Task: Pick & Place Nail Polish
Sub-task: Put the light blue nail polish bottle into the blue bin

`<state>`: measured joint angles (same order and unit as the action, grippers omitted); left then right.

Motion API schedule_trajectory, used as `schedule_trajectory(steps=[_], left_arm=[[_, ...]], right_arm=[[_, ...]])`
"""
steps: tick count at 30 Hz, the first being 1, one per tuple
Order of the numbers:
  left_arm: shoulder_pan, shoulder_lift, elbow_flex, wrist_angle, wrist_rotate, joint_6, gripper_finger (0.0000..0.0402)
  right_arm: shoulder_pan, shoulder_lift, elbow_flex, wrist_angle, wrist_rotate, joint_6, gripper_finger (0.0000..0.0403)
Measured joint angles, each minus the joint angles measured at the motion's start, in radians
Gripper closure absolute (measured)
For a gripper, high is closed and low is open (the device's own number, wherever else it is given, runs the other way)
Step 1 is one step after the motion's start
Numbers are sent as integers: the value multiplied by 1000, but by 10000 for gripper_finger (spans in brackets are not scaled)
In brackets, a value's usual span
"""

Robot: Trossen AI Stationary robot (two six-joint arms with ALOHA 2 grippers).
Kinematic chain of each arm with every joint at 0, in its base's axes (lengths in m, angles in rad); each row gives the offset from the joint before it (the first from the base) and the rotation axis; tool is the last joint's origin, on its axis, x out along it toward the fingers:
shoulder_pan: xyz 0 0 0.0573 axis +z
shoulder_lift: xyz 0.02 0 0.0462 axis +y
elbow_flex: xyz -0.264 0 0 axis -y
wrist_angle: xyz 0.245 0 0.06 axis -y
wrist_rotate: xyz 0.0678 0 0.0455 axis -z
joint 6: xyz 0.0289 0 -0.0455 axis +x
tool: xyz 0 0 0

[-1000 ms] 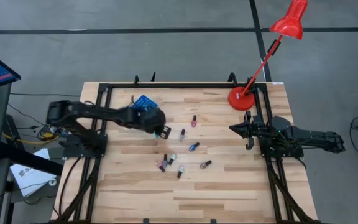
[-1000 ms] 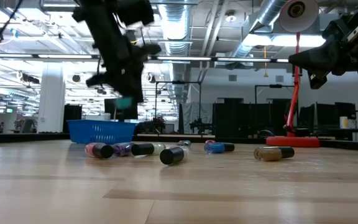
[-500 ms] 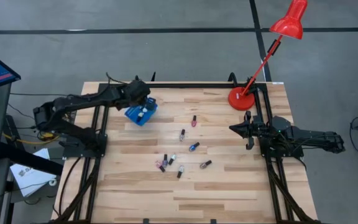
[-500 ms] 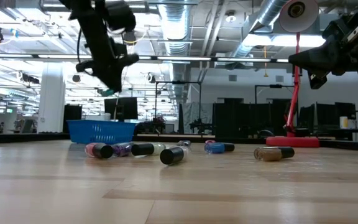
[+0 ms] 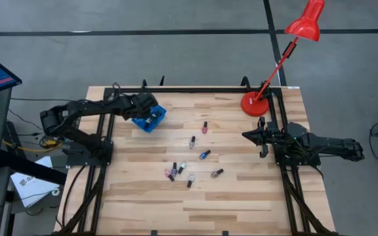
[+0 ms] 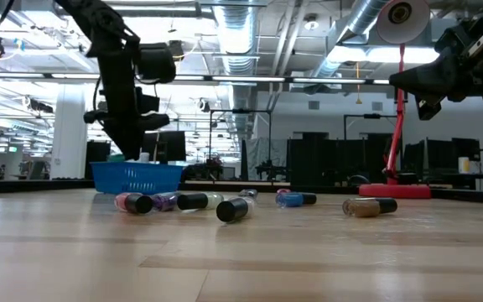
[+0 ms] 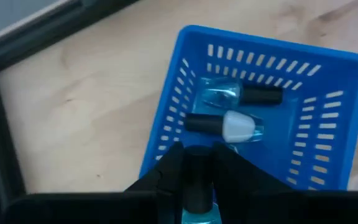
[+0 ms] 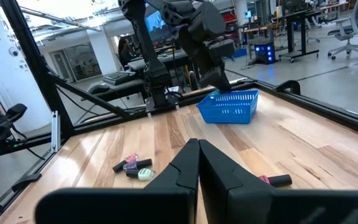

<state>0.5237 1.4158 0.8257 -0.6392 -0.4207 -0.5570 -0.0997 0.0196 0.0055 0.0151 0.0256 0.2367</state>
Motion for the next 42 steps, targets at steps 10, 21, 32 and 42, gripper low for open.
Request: schedule_trajectory(steps=[10,21,32,42], left_arm=[[1,0,-73,102,0,-5,350],[6,0,-141,223,-2,-1,350],[39,0,-207,350,0,2,347],[39,-1,-219,365,2,3,345]], right_arm=[[0,0,0,0,0,0,403],[0,0,0,0,0,0,403],[0,0,0,0,0,0,403],[0,0,0,0,0,0,403]])
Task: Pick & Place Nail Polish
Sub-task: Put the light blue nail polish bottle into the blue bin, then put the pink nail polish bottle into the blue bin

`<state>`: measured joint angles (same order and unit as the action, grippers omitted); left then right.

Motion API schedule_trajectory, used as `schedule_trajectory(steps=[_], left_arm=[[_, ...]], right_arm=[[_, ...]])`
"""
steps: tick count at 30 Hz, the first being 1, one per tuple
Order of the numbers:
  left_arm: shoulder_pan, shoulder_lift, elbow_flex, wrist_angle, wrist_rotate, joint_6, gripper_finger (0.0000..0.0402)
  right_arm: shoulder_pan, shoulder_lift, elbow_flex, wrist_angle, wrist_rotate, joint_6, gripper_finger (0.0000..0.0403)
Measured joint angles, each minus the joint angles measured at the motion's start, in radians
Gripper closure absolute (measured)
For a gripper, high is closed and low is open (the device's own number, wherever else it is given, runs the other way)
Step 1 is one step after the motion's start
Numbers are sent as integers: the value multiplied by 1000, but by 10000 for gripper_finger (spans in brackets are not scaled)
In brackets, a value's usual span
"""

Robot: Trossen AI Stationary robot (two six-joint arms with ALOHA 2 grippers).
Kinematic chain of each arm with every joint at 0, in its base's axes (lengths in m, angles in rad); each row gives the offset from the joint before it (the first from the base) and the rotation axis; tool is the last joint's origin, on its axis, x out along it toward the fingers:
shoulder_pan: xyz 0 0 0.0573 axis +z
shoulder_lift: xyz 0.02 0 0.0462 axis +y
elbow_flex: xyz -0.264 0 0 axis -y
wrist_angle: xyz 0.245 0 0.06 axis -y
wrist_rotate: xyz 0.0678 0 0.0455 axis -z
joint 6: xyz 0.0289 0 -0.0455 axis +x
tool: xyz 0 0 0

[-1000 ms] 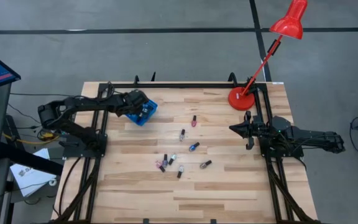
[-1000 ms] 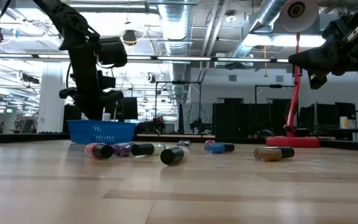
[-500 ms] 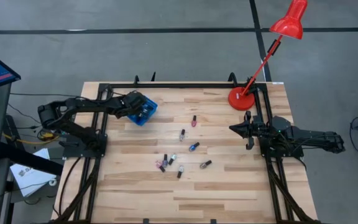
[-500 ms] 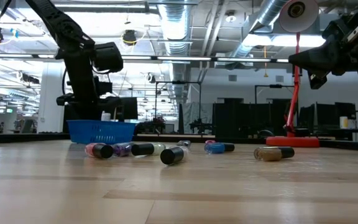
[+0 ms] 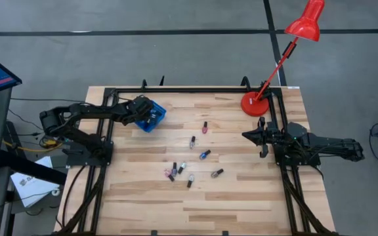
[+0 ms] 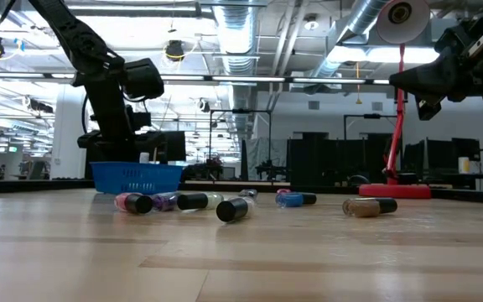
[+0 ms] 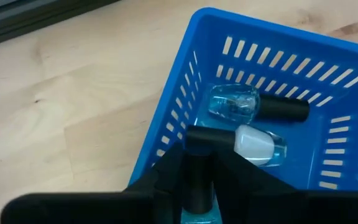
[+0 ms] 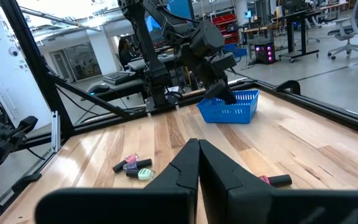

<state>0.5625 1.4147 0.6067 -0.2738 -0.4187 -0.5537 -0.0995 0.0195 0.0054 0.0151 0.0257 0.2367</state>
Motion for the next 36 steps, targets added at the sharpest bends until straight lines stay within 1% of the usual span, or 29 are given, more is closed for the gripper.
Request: schedule_trajectory(steps=[8,12,15,17,19,23,26,29,32,36], left_arm=[[0,0,0,2,0,1,320],[0,0,0,3,1,50,318],[0,0,0,6,17,56,318],[0,0,1,12,43,53,315],[-2,-9,10,12,89,57,308],[-24,-56,49,17,186,109,288],[-63,-113,98,33,195,100,269],[-127,-175,141,91,205,97,252],[-205,-225,172,176,217,59,239],[-338,-262,197,194,219,-19,225]], right_arm=[[0,0,0,0,0,0,403],[0,0,0,0,0,0,403],[0,0,0,0,0,0,403],[0,0,0,0,0,0,403],[0,0,0,0,0,0,403],[0,0,0,0,0,0,403],[0,0,0,0,0,0,403],[0,0,0,0,0,0,403],[0,0,0,0,0,0,403],[0,0,0,0,0,0,403]])
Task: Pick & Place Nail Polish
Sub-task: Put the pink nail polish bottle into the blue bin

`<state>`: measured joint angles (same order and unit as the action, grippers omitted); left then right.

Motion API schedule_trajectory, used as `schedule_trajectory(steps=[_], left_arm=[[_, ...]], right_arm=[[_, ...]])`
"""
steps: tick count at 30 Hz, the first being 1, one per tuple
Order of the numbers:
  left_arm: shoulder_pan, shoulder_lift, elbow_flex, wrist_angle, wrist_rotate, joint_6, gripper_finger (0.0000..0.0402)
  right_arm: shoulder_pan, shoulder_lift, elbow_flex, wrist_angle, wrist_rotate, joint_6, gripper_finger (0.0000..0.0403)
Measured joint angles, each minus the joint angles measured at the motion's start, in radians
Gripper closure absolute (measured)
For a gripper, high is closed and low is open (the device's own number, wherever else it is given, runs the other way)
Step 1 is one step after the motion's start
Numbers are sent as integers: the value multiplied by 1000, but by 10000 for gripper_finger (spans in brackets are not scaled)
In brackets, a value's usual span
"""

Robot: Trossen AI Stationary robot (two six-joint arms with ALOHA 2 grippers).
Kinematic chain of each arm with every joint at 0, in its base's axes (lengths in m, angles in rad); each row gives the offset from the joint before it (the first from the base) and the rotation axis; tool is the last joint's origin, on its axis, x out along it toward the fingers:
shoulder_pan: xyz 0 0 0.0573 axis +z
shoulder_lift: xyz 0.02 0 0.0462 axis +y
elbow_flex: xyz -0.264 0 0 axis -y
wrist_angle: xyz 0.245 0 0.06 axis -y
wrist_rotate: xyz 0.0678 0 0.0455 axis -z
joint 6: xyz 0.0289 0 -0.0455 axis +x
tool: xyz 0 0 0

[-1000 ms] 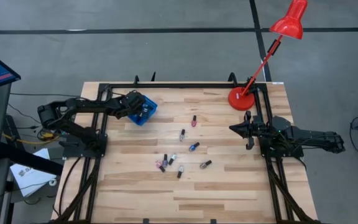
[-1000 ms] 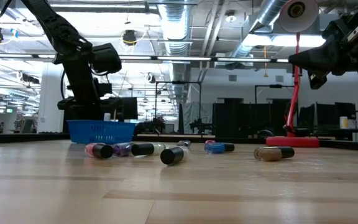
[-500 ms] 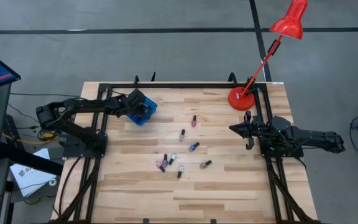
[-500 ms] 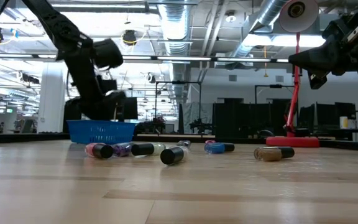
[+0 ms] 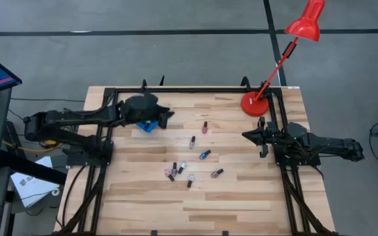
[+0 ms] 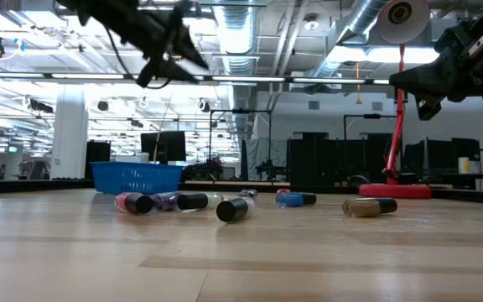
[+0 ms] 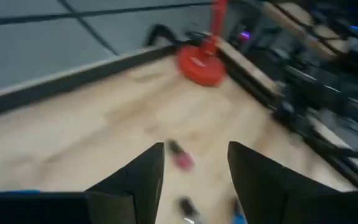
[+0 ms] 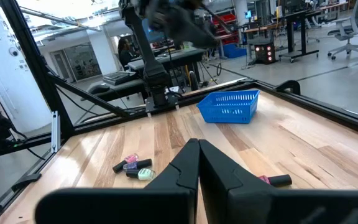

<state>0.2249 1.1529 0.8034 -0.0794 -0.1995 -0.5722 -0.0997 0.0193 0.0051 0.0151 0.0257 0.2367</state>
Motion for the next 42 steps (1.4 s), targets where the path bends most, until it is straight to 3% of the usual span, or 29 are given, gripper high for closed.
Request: schedule_trajectory(steps=[4,9,14,21,29,42], left_arm=[[-161,-7,1,-4,69,25,214],[-356,23,-1,-11,76,286,204],[-457,109,0,-9,86,426,187],[-494,267,-1,-11,219,531,164],[-514,401,-1,-8,334,670,169],[-504,574,-1,-7,342,673,190]], right_arm=[[0,0,0,0,0,0,403],[0,0,0,0,0,0,403],[0,0,0,0,0,0,403],[0,0,0,0,0,0,403],[0,0,0,0,0,0,403],[0,0,0,0,0,0,403]])
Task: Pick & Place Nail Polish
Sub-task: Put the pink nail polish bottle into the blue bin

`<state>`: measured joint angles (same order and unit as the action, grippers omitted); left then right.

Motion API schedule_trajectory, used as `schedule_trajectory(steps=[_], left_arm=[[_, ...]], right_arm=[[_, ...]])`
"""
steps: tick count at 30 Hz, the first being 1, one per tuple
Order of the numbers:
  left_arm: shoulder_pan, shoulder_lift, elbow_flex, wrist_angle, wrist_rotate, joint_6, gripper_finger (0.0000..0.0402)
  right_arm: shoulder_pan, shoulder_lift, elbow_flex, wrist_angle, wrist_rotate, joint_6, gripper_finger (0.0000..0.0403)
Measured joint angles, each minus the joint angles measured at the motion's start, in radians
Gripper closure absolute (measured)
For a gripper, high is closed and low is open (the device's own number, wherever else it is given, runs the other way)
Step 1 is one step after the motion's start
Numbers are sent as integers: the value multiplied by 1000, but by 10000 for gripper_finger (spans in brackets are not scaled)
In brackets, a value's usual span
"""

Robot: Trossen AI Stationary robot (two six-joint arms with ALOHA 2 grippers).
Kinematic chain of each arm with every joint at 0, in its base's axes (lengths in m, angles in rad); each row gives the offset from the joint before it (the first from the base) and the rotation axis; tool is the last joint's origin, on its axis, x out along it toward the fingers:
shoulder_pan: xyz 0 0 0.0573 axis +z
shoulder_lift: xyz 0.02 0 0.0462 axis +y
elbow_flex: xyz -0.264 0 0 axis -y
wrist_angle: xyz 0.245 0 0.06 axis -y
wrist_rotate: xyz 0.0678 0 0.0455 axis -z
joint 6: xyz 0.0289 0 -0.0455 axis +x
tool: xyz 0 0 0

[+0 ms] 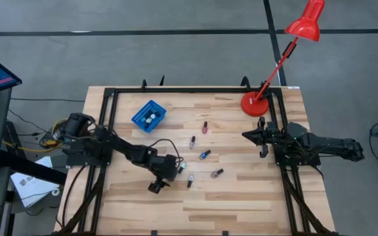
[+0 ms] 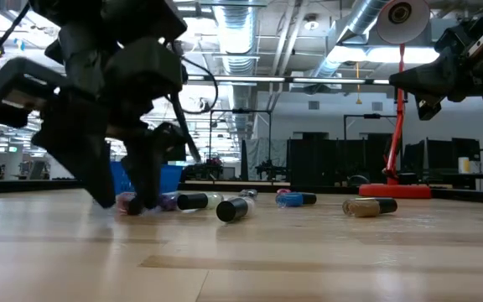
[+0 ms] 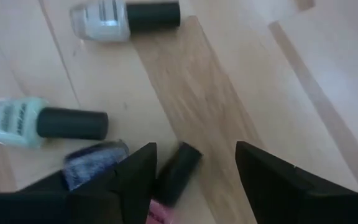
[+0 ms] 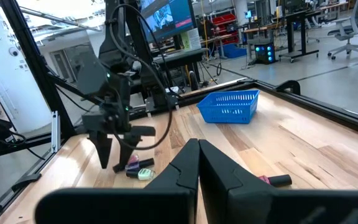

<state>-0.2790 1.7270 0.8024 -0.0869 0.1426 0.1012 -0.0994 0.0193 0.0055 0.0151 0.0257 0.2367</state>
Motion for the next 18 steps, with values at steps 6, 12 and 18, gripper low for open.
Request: schedule_trajectory(steps=[6,12,18], left_arm=[[0,8,-17,18,-20,1,205],[0,3,-35,21,-21,-3,233],[0,-114,-42,11,-30,-143,245]], right_arm=[[0,0,0,0,0,0,403],[0,0,0,0,0,0,403],[0,0,0,0,0,0,403]])
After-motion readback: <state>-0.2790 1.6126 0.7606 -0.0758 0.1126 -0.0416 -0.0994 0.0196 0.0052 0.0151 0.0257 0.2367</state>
